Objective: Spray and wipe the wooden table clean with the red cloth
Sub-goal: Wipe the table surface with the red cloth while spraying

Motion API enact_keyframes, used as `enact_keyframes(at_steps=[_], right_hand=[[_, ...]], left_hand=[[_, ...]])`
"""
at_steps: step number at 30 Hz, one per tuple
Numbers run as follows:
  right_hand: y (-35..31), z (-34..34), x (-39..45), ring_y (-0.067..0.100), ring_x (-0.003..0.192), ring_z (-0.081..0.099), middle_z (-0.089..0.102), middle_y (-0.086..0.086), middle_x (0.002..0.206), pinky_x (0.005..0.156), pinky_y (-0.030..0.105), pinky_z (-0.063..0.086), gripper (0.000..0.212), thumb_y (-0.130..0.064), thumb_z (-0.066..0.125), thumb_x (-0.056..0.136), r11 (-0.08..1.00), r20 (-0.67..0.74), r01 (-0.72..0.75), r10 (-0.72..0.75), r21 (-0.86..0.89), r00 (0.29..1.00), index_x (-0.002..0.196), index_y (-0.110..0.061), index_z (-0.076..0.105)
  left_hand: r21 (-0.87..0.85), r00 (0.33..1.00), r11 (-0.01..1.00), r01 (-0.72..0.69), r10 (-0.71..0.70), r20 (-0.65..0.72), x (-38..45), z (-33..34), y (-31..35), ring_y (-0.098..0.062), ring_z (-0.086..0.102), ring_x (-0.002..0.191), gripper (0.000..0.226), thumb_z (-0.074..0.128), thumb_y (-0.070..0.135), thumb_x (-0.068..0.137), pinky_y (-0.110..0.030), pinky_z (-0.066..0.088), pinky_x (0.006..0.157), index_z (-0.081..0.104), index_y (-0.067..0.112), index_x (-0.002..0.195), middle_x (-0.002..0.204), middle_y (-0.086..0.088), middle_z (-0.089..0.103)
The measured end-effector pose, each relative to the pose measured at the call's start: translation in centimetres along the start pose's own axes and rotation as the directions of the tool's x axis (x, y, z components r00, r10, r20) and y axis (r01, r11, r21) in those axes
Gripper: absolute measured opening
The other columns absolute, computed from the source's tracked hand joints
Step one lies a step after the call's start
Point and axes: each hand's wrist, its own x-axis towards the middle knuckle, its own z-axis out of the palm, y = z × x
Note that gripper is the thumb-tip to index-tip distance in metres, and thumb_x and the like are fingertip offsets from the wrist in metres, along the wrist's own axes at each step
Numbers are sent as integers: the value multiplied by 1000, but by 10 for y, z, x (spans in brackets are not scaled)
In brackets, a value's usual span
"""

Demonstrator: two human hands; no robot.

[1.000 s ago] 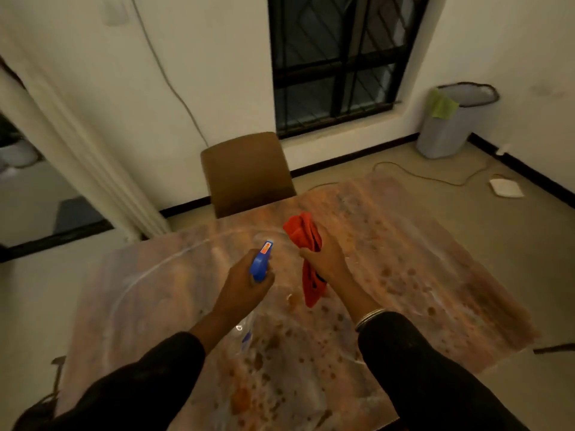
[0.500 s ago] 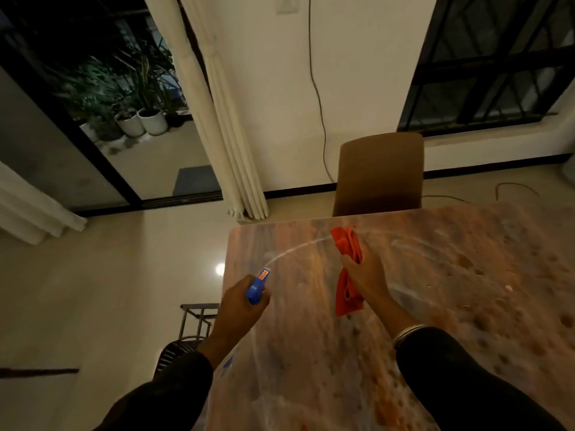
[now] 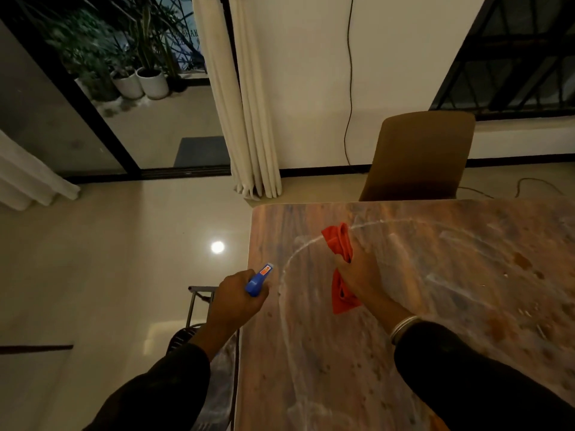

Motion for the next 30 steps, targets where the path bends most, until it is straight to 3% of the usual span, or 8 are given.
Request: enact_keyframes(at_steps=[3, 8, 12, 16, 22, 27, 30], right_hand=[[0, 19, 8, 35, 135, 49, 33, 13, 160, 109, 53, 48, 77, -45, 59, 101, 996, 10, 24, -23, -89, 1000, 166, -32, 20], [11, 47, 15, 32, 121, 53, 39, 12, 144, 95, 43, 52, 77, -50, 57, 100, 973, 1, 34, -34, -227, 999, 165, -33, 18], [21, 64, 14, 27, 112, 55, 41, 11, 137, 90, 39, 54, 76, -49, 57, 100, 970, -8, 50, -54, -236, 999, 165, -31, 21], [28, 70, 17, 23, 109, 55, 40, 10, 136, 88, 36, 54, 76, -49, 56, 101, 967, -38, 70, -81, -244, 996, 165, -29, 22], [34, 84, 18, 33, 123, 47, 38, 15, 143, 102, 47, 48, 75, -52, 57, 98, 898, -73, 101, -146, -429, 987, 162, -28, 26], [36, 96, 18, 38, 130, 43, 35, 16, 150, 106, 53, 41, 74, -54, 55, 97, 866, -97, 70, -135, -495, 986, 162, -29, 28], [34, 98, 18, 39, 141, 35, 29, 17, 159, 115, 57, 35, 75, -52, 54, 99, 861, -82, 83, -143, -502, 986, 163, -28, 24]], left_hand=[[-78, 999, 996, -52, 51, -16, 4, -1, -14, -6, 50, 52, 19, 71, 27, 86, -18, 41, 58, 53, 25, 79, 59, 10, 52], [-105, 997, 992, -77, 78, 6, 6, 5, -28, -6, 52, 56, 18, 71, 23, 87, -19, 43, 62, 54, 24, 82, 62, 12, 53], [-39, 999, 998, -44, 44, 8, 10, 14, -44, -4, 48, 51, 23, 70, 24, 87, -19, 38, 59, 52, 22, 73, 57, 12, 48], [-50, 996, 996, -67, 70, 47, 14, 17, -55, -4, 50, 54, 19, 71, 24, 86, -19, 39, 62, 54, 21, 79, 60, 13, 51], [-49, 995, 994, -103, 103, -8, 32, 9, -54, -4, 51, 57, 17, 72, 24, 85, -16, 38, 61, 55, 21, 84, 64, 15, 51], [-39, 995, 995, -95, 95, 6, 47, 2, -49, -13, 49, 52, 21, 71, 22, 86, -23, 39, 58, 57, 13, 73, 58, -2, 55], [-53, 994, 993, -110, 111, 23, 47, 0, -53, -8, 51, 55, 17, 71, 20, 87, -19, 39, 60, 56, 16, 79, 61, 5, 54]])
